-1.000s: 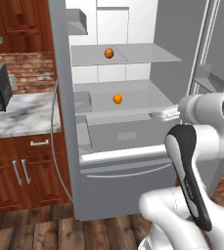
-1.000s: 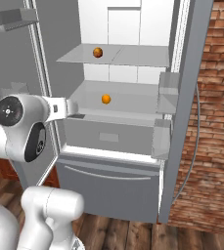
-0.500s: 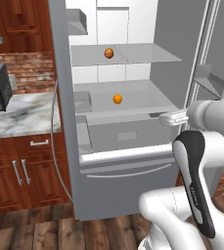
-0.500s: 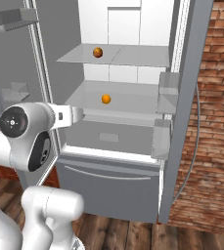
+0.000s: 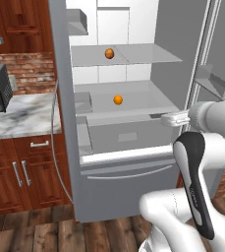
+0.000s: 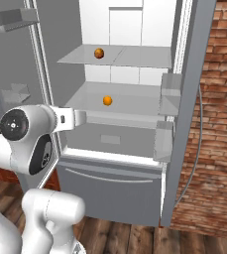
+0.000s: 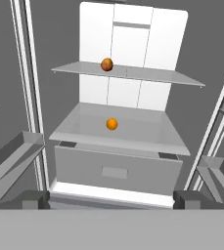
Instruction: Retrieve the peach and orange from the fridge and place them into the bowl on the dining table.
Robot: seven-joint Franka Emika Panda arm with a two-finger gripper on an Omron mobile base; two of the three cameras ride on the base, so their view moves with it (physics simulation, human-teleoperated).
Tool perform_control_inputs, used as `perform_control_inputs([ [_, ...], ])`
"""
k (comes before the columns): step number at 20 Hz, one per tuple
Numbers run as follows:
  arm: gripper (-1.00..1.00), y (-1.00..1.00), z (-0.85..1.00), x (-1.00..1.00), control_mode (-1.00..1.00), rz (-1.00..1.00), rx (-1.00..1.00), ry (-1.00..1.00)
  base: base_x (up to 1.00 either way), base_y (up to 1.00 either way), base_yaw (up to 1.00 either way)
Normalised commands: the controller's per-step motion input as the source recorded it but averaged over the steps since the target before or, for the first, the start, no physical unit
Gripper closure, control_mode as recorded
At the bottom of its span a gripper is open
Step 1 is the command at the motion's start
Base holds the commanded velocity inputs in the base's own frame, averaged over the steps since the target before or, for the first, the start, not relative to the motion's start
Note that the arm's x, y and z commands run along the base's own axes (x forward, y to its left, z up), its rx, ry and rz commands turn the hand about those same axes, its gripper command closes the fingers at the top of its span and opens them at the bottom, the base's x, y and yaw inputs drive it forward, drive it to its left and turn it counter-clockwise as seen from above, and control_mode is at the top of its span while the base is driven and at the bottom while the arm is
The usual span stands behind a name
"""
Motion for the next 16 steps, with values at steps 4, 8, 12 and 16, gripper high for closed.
perform_control_inputs([
  [4,-1.00,0.00,0.00,0.00,-1.00,0.00,0.00,0.00,0.00,0.00,0.00],
  [8,-1.00,0.00,0.00,0.00,-1.00,0.00,0.00,0.00,0.00,0.00,0.00],
  [12,-1.00,-0.01,0.00,0.00,-1.00,0.00,0.00,0.00,0.00,0.00,0.00],
  [16,-1.00,0.00,0.00,0.00,-1.00,0.00,0.00,0.00,0.00,0.00,0.00],
])
